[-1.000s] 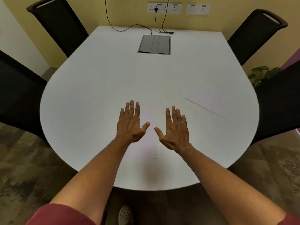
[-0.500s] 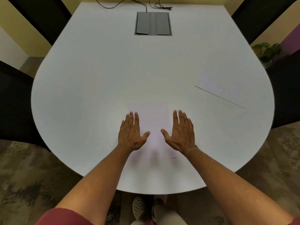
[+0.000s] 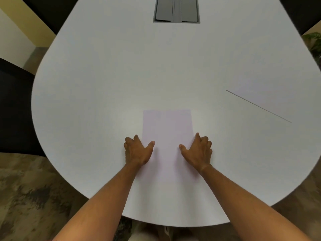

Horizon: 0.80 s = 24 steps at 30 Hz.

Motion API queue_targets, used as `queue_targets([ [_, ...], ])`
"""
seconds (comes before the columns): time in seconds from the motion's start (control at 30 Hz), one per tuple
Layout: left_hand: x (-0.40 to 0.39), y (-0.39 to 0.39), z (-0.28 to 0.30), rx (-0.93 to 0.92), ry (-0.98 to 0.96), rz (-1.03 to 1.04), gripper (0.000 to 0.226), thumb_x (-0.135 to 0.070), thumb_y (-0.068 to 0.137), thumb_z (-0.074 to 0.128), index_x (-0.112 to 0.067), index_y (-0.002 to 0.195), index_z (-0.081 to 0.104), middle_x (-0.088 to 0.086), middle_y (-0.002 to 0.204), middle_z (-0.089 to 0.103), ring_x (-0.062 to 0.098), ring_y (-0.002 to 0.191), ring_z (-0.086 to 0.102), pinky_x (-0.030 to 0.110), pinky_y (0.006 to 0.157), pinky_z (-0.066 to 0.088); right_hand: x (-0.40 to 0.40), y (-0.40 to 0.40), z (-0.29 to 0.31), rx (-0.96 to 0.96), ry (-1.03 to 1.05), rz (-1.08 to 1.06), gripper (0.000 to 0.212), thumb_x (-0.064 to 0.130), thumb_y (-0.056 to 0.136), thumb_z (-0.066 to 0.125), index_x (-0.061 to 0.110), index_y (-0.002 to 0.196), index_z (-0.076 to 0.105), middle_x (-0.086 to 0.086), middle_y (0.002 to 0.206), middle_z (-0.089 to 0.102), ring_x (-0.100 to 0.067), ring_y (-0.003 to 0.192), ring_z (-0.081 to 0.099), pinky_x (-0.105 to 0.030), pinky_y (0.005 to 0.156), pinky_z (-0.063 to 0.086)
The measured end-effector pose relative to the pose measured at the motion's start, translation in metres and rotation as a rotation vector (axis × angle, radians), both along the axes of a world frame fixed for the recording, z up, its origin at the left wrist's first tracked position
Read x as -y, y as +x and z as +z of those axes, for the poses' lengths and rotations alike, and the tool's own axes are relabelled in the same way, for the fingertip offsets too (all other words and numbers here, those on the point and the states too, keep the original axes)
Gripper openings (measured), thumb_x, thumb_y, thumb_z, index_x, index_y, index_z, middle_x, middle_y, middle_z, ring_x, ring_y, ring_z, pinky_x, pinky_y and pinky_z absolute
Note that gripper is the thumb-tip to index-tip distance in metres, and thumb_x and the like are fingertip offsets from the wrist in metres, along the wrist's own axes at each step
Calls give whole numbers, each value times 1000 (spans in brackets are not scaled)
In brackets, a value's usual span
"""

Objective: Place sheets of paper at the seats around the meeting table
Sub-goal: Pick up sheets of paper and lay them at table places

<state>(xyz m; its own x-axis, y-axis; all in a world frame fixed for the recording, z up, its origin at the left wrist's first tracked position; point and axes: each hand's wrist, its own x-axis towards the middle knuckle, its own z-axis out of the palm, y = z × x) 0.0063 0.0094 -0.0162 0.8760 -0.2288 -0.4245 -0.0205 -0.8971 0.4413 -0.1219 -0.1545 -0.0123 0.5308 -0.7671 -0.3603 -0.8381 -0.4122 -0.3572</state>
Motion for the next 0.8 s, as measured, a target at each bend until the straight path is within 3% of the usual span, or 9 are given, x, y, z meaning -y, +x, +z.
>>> queue_targets([
  [0.13,4,4,-3,-39,-72,63,74,-50,84,66,-5,137,41,14,133,39,36,122,49,40,96,43,-3,10,-5,-21,68,-89,81,54,77,71,8,135,39,-15,130,40,-35,122,40,-46,94,42],
  [0.27,2,8,-3,-71,-118,74,67,-44,86,65,-8,138,42,13,133,43,34,120,51,33,87,39,-9,18,-3,-11,110,-133,84,51,78,74,8,140,37,-17,134,39,-37,126,39,-48,97,41],
  [0.37,1,12,-2,-84,-144,96,67,-40,88,65,-10,143,43,14,137,45,34,124,51,38,96,44,-10,21,-2,5,133,-165,84,49,78,75,10,142,36,-17,135,39,-37,129,37,-48,100,41],
  [0.63,-1,8,-1,-24,-215,71,52,-36,90,64,-10,135,56,12,126,58,31,113,60,37,94,49,-12,21,-1,112,162,-257,66,41,87,67,11,141,43,-17,132,43,-36,128,40,-47,103,41],
  [0.8,2,14,-1,27,-227,104,32,-28,94,59,-10,120,66,10,113,66,27,100,65,28,81,45,-13,21,0,187,135,-298,55,34,90,65,12,138,48,-17,131,47,-34,123,47,-43,101,44],
])
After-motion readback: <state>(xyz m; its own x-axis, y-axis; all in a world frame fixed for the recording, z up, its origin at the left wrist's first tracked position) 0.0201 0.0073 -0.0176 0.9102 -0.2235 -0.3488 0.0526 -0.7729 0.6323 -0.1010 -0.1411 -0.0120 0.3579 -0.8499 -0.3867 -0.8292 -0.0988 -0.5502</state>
